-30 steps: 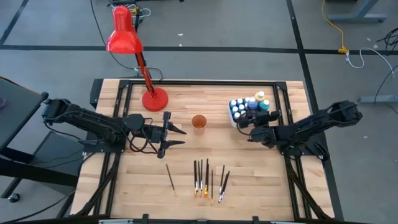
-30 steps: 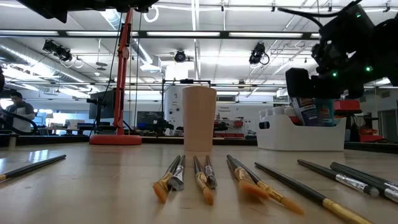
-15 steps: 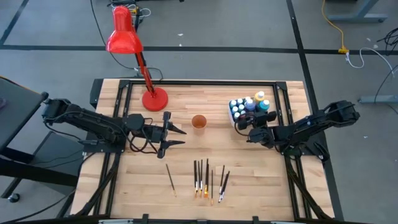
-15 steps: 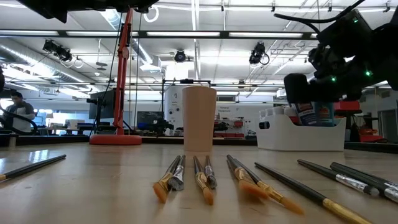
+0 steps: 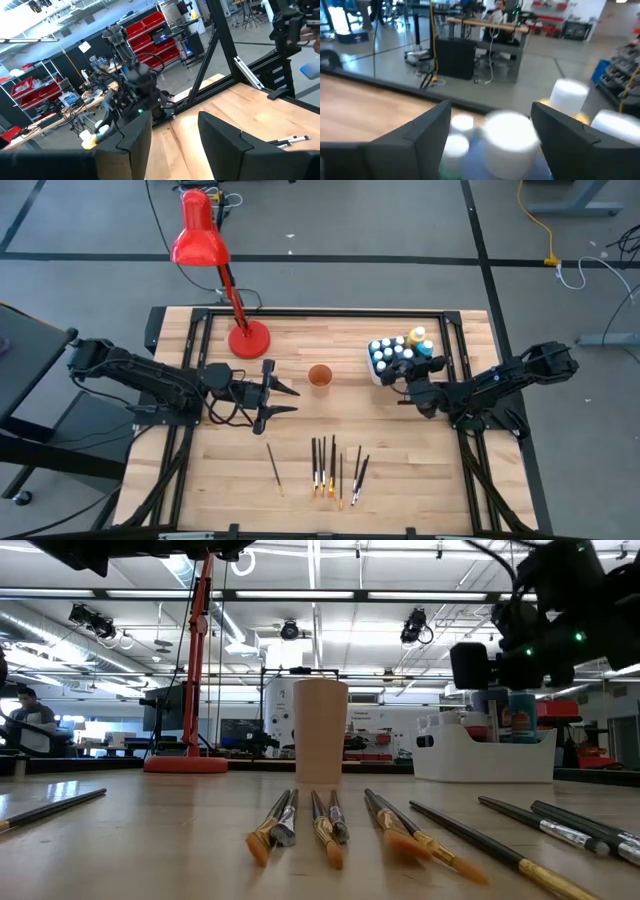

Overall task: Pick & Place Paint Supplies
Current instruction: Put the purple paint bottle into the white bin, then put the orange paintbrush into the orange cup

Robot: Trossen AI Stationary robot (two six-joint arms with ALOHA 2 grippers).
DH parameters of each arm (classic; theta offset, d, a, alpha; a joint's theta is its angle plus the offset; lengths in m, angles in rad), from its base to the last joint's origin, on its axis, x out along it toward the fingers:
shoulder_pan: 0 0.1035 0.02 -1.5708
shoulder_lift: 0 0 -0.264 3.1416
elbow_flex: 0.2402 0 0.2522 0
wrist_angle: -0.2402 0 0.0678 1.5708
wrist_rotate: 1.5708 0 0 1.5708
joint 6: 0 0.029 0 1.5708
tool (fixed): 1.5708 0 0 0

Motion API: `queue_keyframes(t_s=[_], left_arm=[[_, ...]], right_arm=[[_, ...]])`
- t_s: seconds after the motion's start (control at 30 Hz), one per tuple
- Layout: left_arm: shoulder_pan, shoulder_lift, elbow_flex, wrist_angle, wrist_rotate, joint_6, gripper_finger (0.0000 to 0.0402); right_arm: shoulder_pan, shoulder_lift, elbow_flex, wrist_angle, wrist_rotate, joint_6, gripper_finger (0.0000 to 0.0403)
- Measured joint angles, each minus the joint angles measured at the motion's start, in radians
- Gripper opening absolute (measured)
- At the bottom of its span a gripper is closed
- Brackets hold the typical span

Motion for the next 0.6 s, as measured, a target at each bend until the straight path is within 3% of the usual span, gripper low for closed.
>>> queue_keyframes(t_s=[0.2,0.33,0.47,0.6], left_arm=[[0.000,0.000,0.000,0.000,0.000,-0.057,0.0171],[0.000,0.000,0.000,0.000,0.000,-0.123,0.0171],[0.000,0.000,0.000,0.000,0.000,-0.194,0.0171],[0.000,0.000,0.000,-0.011,0.005,-0.264,0.0171]], right_arm=[[0.000,0.000,0.000,0.451,0.001,-0.422,0.0268],[0.000,0.000,0.000,0.699,-0.078,-0.536,0.0263],[0.000,0.000,0.000,0.773,-0.271,-0.500,0.0258],[0.000,0.000,0.000,0.718,-0.568,-0.442,0.0254]])
